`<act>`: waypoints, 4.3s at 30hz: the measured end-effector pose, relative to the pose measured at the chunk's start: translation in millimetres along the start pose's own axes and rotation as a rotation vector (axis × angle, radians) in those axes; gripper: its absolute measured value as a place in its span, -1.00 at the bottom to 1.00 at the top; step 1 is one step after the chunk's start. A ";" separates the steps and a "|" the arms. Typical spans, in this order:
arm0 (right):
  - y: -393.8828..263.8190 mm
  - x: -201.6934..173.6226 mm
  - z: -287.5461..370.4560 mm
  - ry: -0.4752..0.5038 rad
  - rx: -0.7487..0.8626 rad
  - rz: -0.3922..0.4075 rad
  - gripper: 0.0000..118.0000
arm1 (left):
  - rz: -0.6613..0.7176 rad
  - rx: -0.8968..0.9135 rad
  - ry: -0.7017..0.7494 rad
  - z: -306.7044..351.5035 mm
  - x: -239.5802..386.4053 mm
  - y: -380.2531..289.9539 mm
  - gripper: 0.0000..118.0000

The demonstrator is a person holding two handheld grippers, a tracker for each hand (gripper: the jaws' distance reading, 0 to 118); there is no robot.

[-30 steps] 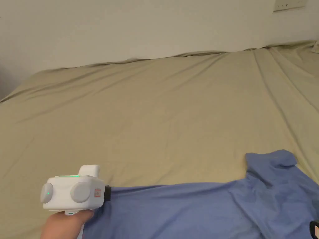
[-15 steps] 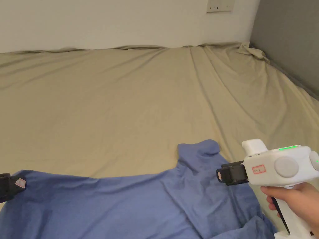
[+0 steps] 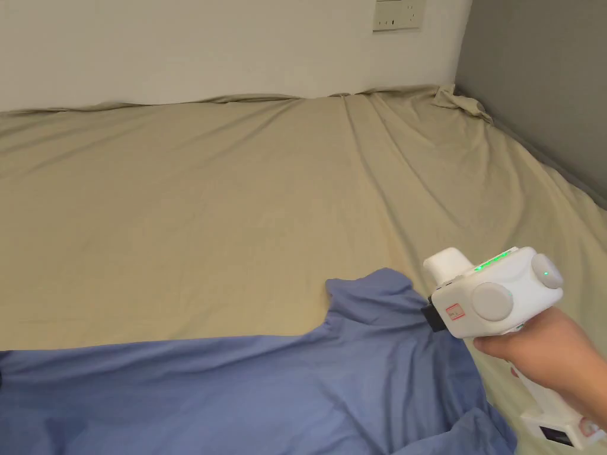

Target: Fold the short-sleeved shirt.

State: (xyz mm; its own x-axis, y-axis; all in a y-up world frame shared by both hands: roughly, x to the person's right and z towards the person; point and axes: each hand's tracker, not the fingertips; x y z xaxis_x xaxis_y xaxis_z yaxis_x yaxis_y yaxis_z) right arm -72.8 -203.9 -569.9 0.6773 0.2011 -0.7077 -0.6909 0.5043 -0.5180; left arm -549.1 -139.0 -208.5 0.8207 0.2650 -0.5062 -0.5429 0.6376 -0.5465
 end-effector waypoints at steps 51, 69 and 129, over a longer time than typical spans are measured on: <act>-209.1 -81.5 123.3 -0.055 -0.147 0.192 0.09 | 0.112 -0.085 0.110 90.3 -61.6 -171.0 1.00; -166.2 -155.7 211.3 0.524 0.287 -0.278 -0.92 | 0.096 -0.071 -0.068 107.7 -21.7 -188.6 -1.00; -157.0 -135.7 226.2 0.573 0.365 -0.247 -0.92 | 0.214 -0.239 -0.234 60.5 48.7 -170.3 -0.80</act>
State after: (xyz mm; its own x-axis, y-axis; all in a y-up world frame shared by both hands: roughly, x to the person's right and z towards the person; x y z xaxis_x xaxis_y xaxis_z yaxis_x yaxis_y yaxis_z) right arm 1.0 -120.4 -283.8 0.4946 -0.3765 -0.7833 -0.3388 0.7464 -0.5727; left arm -405.9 -190.9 -99.7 0.6876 0.5488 -0.4755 -0.7099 0.3706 -0.5989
